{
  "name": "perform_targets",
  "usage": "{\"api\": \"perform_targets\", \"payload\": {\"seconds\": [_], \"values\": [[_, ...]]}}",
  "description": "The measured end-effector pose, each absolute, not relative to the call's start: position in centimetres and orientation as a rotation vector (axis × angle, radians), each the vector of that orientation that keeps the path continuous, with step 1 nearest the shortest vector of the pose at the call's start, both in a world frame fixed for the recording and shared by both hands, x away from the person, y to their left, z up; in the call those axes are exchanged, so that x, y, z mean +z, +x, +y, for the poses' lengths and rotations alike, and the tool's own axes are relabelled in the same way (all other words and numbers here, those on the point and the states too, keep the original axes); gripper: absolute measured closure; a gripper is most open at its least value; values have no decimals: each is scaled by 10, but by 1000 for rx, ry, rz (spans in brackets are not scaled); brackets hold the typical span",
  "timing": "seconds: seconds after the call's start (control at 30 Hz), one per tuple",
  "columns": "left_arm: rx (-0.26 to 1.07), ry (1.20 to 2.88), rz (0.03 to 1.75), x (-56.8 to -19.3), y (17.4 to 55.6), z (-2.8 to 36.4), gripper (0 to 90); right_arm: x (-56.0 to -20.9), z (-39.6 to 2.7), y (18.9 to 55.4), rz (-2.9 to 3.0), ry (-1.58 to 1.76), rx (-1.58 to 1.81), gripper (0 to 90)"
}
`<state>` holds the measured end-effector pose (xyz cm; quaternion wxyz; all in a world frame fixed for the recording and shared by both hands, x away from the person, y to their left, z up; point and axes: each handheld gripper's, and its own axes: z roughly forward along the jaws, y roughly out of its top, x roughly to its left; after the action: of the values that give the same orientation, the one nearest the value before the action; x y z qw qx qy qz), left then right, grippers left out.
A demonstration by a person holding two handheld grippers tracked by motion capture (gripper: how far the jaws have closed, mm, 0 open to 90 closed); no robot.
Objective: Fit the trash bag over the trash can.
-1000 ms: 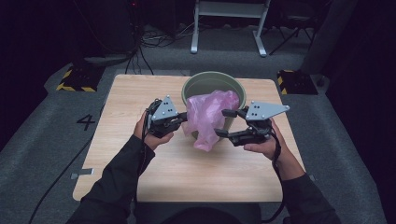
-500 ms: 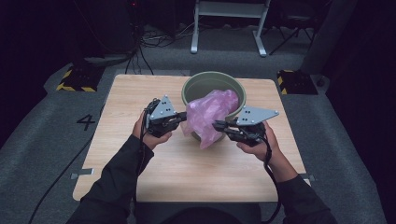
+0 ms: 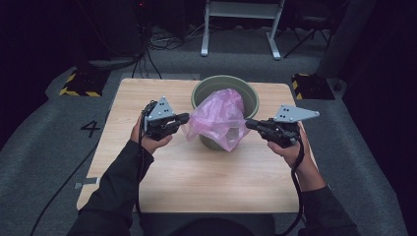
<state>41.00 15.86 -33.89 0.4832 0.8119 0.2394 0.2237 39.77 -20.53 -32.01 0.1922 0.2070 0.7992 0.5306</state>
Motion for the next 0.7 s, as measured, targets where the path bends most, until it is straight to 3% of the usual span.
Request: {"api": "perform_targets", "payload": {"seconds": [0.13,0.17,0.3,0.5,0.53,0.7], "values": [[565,1964,589,-338,401,158,406,-321,-206,399,2244,596,1491,900],[572,1947,566,-336,391,158,358,-321,-205,399,2243,600,1490,900],[600,1911,527,-331,372,160,309,-321,-204,400,2240,605,1490,900],[588,1899,362,-323,335,145,326,-322,-201,402,2240,620,1495,900],[558,1930,283,-324,325,129,335,-323,-200,402,2244,617,1494,900],[571,1984,261,-332,328,94,333,-323,-197,403,2254,610,1495,900]]}}
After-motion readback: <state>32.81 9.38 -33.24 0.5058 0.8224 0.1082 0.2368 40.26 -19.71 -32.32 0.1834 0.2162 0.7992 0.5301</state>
